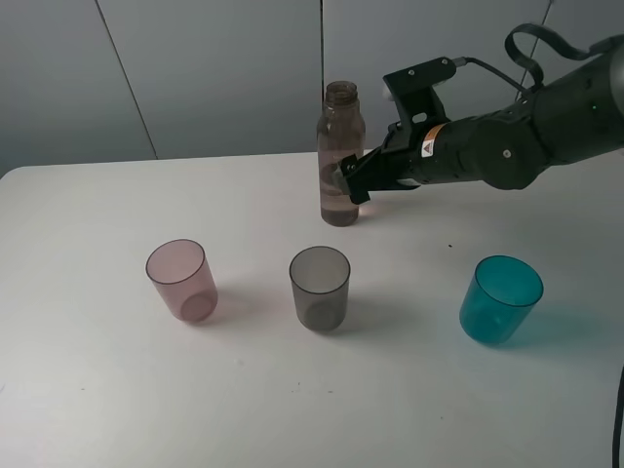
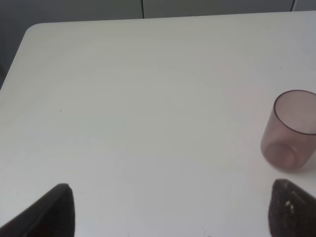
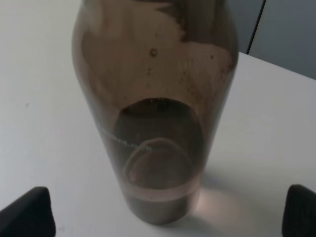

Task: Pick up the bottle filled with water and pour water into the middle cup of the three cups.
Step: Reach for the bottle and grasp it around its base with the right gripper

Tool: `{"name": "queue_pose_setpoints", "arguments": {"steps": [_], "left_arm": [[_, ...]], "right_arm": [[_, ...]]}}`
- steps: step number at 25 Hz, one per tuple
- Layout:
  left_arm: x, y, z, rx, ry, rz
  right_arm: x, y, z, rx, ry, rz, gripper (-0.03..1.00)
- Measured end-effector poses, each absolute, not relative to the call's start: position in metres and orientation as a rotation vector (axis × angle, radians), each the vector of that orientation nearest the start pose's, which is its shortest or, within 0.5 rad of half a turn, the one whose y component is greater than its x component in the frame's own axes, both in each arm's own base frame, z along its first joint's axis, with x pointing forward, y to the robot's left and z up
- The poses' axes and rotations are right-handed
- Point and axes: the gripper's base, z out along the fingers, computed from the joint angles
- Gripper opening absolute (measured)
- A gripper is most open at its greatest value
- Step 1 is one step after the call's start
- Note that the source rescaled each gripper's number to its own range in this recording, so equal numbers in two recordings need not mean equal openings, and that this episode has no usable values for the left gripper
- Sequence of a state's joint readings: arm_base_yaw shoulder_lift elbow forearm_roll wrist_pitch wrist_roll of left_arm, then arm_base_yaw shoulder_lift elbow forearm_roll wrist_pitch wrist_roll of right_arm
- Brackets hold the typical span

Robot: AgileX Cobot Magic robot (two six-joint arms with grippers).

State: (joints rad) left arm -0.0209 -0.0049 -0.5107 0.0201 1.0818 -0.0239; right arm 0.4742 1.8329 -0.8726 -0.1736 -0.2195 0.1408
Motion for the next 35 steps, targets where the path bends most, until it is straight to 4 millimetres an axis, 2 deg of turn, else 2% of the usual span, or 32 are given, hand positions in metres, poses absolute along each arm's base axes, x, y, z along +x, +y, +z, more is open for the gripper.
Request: {"name": "queue_pose_setpoints", "arguments": {"steps": [14, 20, 25, 35], "left_arm": [[-0.008, 0.002, 0.279, -0.004, 2.050, -0.004], [-0.008, 0.002, 0.279, -0.004, 2.050, -0.004], [-0.008, 0.002, 0.279, -0.004, 2.050, -0.004], [-0.008, 0.002, 0.279, -0.004, 2.050, -0.004]], "right_arm": [[0.332, 0.179, 0.114, -0.549, 2.032, 0.377, 1.00], [0.335, 0.183, 0.104, -0.533, 1.955, 0.416, 1.00], [0.340, 0.186, 0.094, -0.530, 1.955, 0.423, 1.00], [0.356, 0.194, 0.088, -0.527, 1.926, 0.429, 1.00]]}}
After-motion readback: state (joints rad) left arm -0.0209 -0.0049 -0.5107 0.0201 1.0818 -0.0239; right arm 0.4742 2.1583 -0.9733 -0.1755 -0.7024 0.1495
